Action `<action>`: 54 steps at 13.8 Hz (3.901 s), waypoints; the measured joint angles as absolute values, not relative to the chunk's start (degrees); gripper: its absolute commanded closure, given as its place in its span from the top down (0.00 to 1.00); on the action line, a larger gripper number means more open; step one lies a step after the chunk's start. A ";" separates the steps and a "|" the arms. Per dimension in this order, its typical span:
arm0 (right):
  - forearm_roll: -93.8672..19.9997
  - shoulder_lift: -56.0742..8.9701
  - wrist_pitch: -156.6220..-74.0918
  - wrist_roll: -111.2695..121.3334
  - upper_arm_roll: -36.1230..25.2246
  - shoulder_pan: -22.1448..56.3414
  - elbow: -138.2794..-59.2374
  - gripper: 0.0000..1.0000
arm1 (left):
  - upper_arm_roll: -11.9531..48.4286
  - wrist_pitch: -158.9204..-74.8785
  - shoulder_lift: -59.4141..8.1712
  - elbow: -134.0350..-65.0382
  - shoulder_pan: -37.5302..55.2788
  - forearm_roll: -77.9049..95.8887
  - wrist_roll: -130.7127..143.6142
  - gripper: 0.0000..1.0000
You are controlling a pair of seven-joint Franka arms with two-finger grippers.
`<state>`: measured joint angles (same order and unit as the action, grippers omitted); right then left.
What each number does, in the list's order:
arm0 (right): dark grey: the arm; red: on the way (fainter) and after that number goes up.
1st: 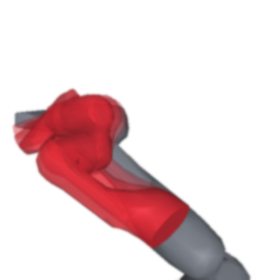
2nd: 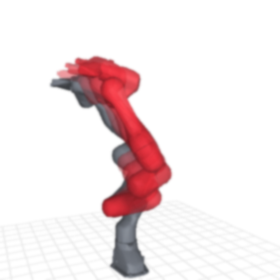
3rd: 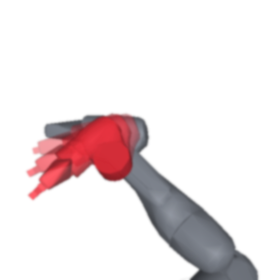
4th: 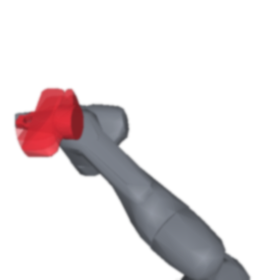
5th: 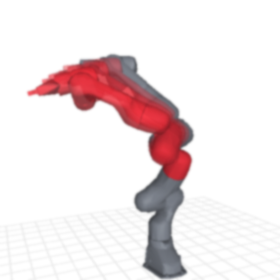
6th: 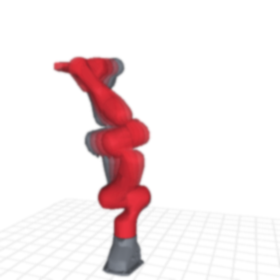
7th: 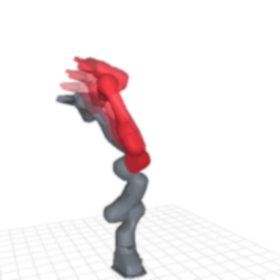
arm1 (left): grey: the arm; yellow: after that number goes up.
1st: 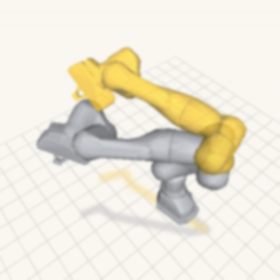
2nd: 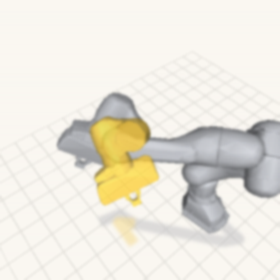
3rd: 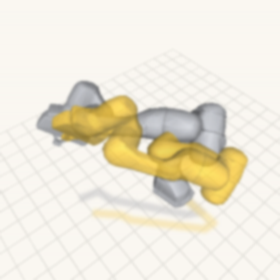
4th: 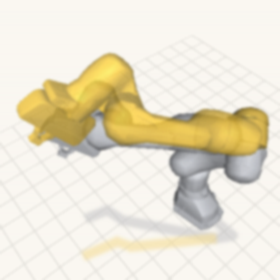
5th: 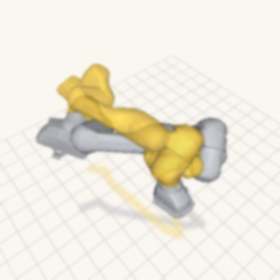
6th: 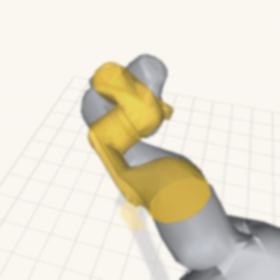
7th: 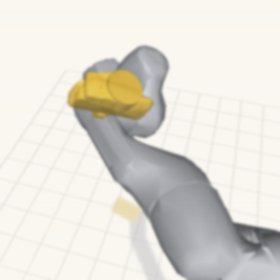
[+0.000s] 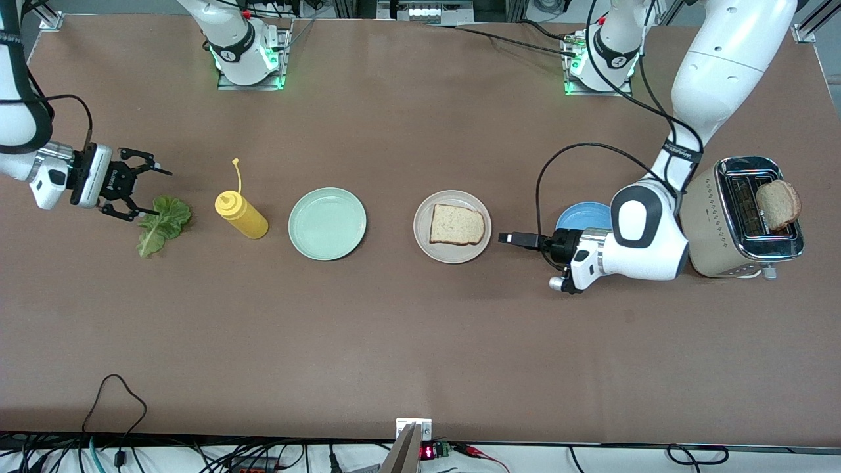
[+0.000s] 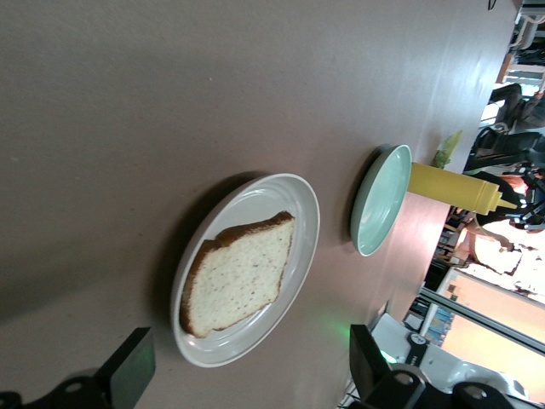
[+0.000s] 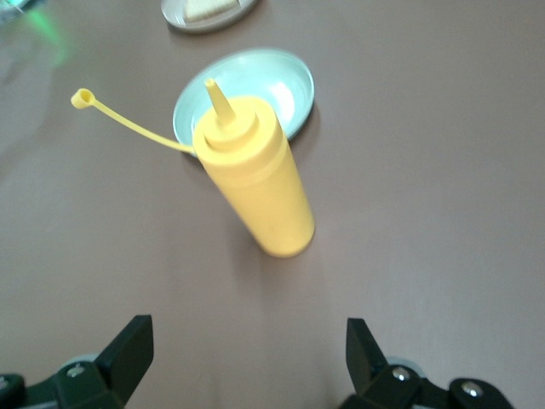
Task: Make sandwich in beige plate with both arms
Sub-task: 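Grasp the mustard with the right gripper while the left gripper returns, then lift the yellow mustard bottle and carry it over the beige plate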
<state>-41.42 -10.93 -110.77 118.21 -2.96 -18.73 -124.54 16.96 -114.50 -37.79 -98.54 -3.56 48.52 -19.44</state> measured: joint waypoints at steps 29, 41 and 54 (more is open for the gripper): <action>-73.07 -35.11 -97.54 155.55 0.15 -19.41 -124.27 1.00 | -0.63 -90.22 -6.46 -86.67 -1.29 2.40 -1.59 1.00; -73.27 -35.73 -97.70 155.44 0.17 -17.24 -122.04 0.02 | -0.37 -90.66 1.14 -95.78 -1.23 2.40 -0.01 1.00; -68.86 -19.65 -110.64 125.22 7.56 -11.52 -118.61 0.00 | 0.33 -90.27 1.25 -96.13 -1.21 2.40 1.04 1.00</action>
